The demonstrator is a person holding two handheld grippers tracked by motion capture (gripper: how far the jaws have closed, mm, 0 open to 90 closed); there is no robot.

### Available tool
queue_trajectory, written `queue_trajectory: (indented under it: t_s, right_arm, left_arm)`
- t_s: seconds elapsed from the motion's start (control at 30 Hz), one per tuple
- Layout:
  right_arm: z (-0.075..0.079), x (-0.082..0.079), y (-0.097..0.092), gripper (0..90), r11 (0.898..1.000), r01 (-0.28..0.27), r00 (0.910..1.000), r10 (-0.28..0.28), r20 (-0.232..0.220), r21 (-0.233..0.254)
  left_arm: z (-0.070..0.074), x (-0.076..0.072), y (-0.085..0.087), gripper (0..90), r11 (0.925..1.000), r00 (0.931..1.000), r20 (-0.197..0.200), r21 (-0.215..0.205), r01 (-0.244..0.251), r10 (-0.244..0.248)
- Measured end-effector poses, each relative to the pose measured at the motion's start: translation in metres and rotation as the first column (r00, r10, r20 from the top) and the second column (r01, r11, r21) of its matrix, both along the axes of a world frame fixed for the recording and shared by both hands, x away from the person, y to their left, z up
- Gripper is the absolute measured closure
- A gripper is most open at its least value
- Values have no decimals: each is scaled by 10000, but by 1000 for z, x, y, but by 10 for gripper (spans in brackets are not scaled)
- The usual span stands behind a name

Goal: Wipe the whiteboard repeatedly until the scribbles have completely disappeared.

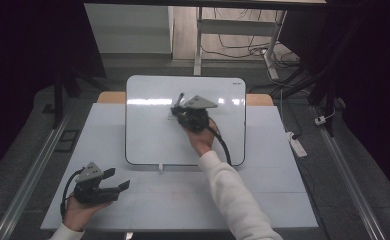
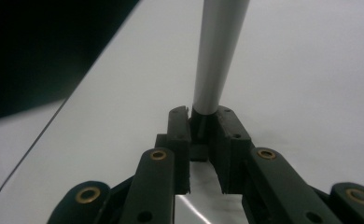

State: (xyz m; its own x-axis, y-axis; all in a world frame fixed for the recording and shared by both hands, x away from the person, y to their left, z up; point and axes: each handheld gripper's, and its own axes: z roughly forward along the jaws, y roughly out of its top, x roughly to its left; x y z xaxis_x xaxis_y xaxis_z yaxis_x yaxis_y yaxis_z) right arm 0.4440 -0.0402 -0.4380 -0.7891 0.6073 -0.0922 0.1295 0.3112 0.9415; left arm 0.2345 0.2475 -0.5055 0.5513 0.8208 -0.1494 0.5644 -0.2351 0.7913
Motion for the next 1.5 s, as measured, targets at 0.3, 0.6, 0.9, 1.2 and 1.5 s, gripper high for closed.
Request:
queue_trajectory:
  t_s: [0.3, 0.6, 0.9, 1.2, 1.5]
  right_arm:
    - [1, 5, 1, 775, 9987, 1, 9996, 14, -291, 504]
    - [1, 4, 2, 775, 9982, 331, 9993, -322, -177, 502]
    - [-3, -1, -9, 775, 9926, 891, 9960, -892, -24, 829]
    - [-5, -2, -11, 775, 9928, 847, 9964, -847, -28, 845]
    - [0, 2, -22, 775, 9912, 1066, 9941, -1078, 113, 789]
  left_arm:
    - [0, 0, 0, 261, 10000, 10000, -21, -12, -12, 12]
    - [-1, 0, 0, 261, 10000, 10000, -38, -26, -43, 43]
    - [-1, 0, -1, 262, 10000, 10000, -12, -27, -38, 38]
    - [-1, 1, -1, 261, 10000, 10000, -42, -50, -41, 41]
    - [-2, 1, -1, 261, 10000, 10000, -45, -49, -41, 41]
